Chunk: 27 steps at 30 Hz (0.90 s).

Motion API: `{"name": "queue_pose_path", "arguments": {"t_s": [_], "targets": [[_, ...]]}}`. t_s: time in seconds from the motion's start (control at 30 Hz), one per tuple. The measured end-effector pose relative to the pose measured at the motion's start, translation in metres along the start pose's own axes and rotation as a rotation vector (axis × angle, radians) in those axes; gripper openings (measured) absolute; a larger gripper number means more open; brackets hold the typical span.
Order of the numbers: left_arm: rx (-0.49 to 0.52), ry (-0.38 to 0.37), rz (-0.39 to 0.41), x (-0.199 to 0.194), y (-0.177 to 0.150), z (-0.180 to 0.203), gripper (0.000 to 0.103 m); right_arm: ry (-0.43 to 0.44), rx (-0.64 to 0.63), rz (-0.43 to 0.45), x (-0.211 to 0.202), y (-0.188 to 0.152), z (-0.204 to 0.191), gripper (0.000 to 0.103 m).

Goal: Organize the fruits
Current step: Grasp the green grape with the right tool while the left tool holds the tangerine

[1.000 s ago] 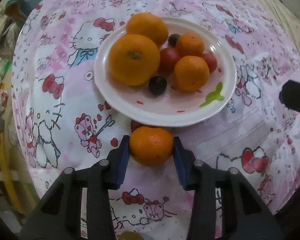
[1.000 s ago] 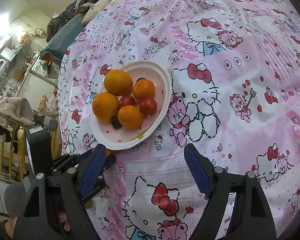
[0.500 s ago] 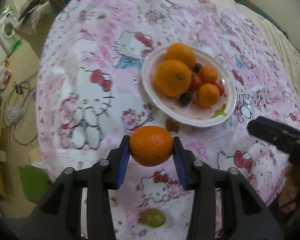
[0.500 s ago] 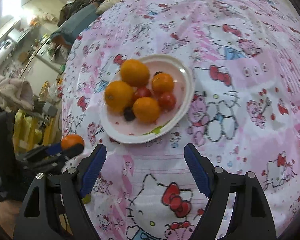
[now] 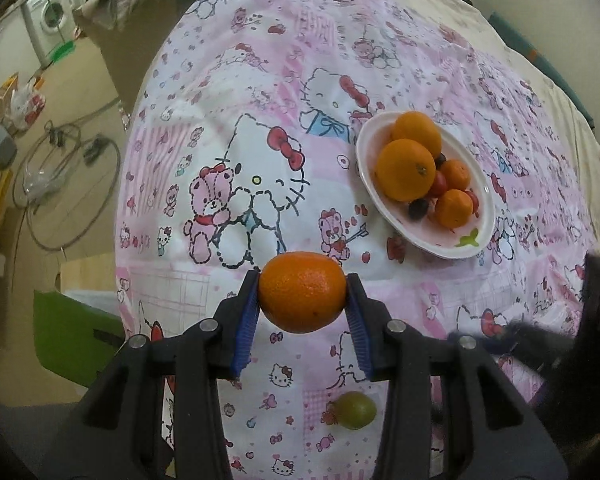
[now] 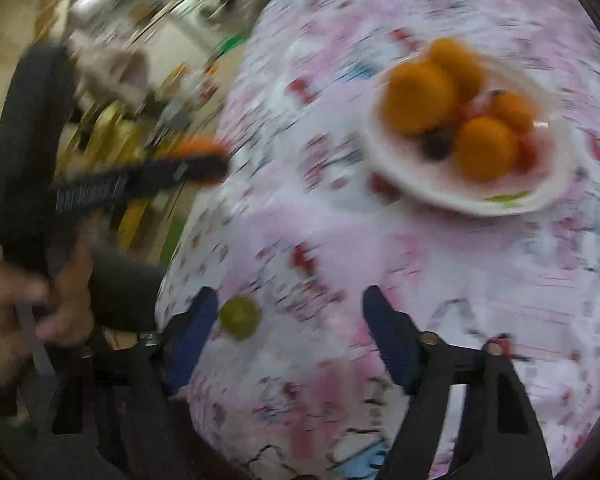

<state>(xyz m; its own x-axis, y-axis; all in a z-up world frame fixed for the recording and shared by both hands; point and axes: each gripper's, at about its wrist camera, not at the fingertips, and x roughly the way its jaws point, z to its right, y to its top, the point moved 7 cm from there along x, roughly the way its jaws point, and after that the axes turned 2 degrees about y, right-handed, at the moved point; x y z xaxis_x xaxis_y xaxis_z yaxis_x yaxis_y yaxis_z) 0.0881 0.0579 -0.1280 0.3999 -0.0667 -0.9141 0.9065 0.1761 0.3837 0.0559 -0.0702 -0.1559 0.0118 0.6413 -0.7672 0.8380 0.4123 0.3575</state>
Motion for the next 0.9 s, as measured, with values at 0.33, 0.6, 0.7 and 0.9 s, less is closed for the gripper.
{"name": "queue_pose_path", "arguments": {"t_s": [0.33, 0.6, 0.7, 0.9], "targets": [[0.002, -0.01, -0.007, 0.0, 0.001, 0.005, 0.037, -0.029, -0.178, -0.101, 0.052, -0.015, -0.04, 0.044], [0.014, -0.017, -0.015, 0.005, 0.0, 0.018, 0.037, -0.043, -0.197, -0.098, 0.058, -0.016, -0.045, 0.028], [0.017, -0.013, -0.007, 0.005, 0.002, 0.019, 0.037, -0.017, -0.179, -0.082, 0.052, -0.016, -0.046, 0.028], [0.0, 0.012, -0.001, 0.009, 0.004, 0.015, 0.037, 0.012, -0.109, -0.022, 0.023, -0.008, -0.028, 0.028]]}}
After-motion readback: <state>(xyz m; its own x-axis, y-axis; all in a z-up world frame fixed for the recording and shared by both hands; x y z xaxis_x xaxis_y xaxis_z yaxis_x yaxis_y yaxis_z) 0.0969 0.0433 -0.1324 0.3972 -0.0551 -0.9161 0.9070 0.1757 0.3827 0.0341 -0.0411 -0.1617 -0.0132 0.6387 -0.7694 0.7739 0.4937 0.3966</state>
